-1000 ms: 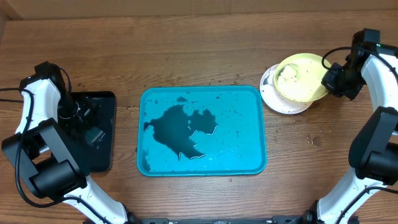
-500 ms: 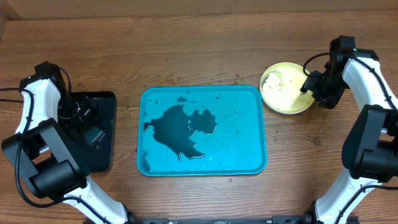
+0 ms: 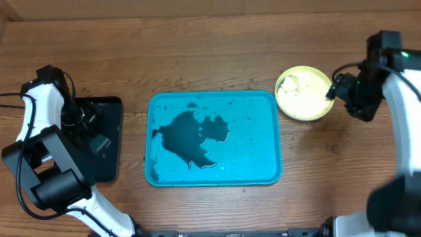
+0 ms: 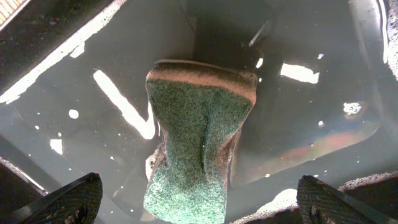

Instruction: Clean dirty plates on tray and stack at the side

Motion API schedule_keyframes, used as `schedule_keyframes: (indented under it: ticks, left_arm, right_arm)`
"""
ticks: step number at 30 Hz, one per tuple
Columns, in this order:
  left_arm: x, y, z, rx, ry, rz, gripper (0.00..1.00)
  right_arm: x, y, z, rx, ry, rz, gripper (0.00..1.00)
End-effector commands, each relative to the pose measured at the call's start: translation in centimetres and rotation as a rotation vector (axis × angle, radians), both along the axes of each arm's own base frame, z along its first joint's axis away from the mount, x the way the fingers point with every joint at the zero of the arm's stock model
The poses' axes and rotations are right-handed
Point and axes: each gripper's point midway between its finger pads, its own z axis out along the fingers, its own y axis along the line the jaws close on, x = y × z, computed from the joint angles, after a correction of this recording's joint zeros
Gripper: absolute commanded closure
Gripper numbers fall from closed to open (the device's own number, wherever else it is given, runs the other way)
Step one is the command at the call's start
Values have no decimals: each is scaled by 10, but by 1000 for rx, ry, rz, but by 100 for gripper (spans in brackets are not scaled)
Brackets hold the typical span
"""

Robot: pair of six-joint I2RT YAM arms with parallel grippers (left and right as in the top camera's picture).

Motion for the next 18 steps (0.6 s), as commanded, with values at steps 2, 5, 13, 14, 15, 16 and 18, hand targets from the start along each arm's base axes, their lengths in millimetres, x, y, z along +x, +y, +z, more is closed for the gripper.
schedule_keyframes:
  ticks: [2,5,13,14,15,16,18]
  left_arm:
    - [3,0,10,9,-29,-8,0]
    - [3,0,10,10,-30,-8,0]
    - [3,0,10,10,-30,-8,0]
    - [3,0,10,9,-29,-8,0]
    - [3,0,10,9,-29,-8,0]
    - [3,0,10,9,-29,-8,0]
    - [3,0,10,10,-29,-8,0]
  right_arm:
    - [-31,40,44,-1,-95,120,24]
    - [-53,66,52,2,-113,211,11]
    - [-91,104,54,10,-63,374,0]
    - [-90,104,54,10,-66,376,0]
    - [-90,104,54,10,-69,375,0]
    - [-89,104,54,10,-70,375,0]
    - [-91,104,54,9,-65,375,0]
